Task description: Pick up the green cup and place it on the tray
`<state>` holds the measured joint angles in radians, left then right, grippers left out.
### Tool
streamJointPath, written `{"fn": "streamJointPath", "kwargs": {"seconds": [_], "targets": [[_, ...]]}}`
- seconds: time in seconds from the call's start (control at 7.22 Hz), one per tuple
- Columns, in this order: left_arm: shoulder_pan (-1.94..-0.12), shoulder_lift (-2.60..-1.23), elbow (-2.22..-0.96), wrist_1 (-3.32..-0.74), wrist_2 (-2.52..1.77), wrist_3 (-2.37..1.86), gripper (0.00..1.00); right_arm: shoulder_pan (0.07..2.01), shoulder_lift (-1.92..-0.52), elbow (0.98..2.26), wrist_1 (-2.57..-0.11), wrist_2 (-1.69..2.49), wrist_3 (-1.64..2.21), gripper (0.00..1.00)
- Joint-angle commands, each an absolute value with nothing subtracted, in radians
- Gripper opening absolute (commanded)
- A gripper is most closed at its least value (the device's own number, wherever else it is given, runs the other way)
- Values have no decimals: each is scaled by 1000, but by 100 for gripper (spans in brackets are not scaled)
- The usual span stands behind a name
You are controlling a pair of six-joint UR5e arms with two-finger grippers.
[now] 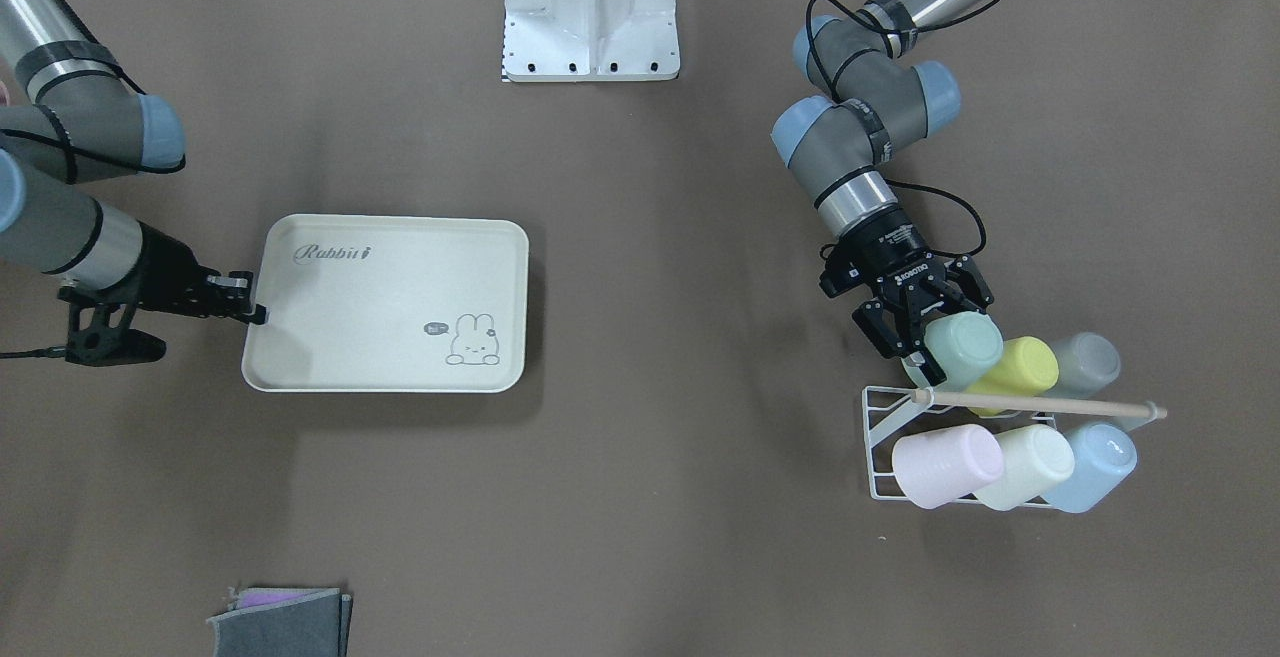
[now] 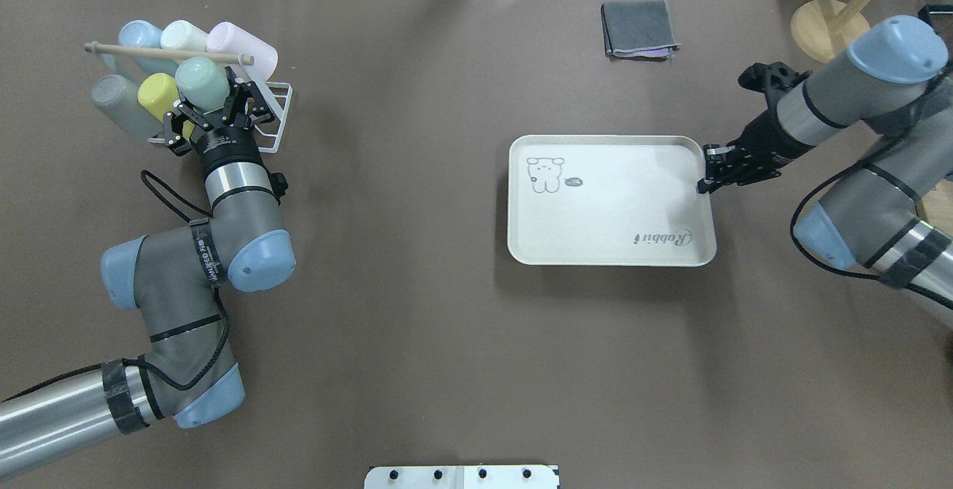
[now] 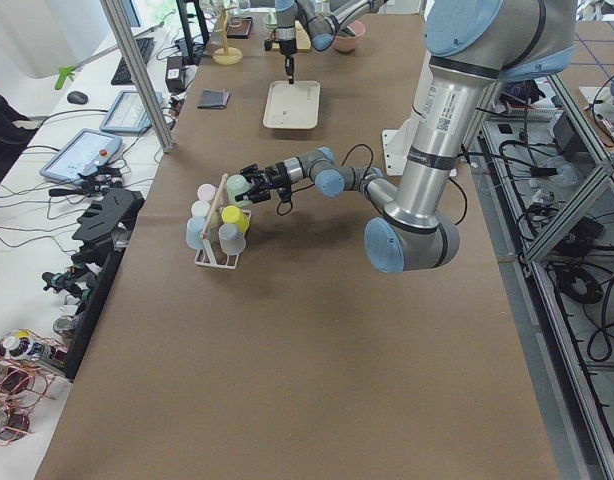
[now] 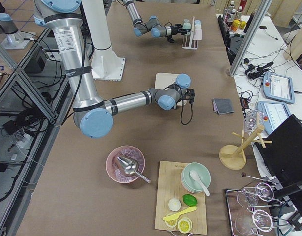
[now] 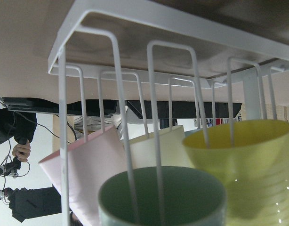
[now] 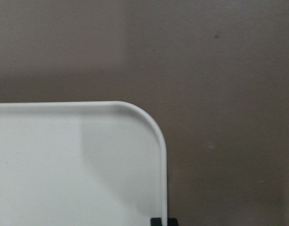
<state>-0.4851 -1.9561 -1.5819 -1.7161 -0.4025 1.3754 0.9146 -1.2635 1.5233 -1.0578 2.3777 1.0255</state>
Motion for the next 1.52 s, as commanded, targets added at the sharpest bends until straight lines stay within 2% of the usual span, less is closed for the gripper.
{"fn": "streamJointPath", "kwargs": {"seconds": [0.0,0.28,0.55,0.83,0.97,1.11,1.39], "targets": [[-483,-1922,-1701,-1720,-374,1458,0,827,-1137,1528,-1113,2307,1151,0],[-480,-1916,-1748,-1721,-331,1471,0,764,-1037,1525,-1173,2205,1157,0],[-489,-1917,-1842,-1777,-348,1494,0,718,-997,1522,-1169,2125,1154,0],[-486,-1946,-1812,-2054,-531,1480,0,681,-989,1535,-1166,2102,1157,0],[-500,-1997,-1795,-2172,-623,1464,0,661,-1030,1587,-1172,2103,1158,0],[-521,-2023,-1793,-2184,-741,1328,0,644,-1069,1617,-1170,2095,1157,0],[-522,-2052,-1717,-2189,-956,822,0,630,-1068,1583,-1163,2094,1141,0]]}}
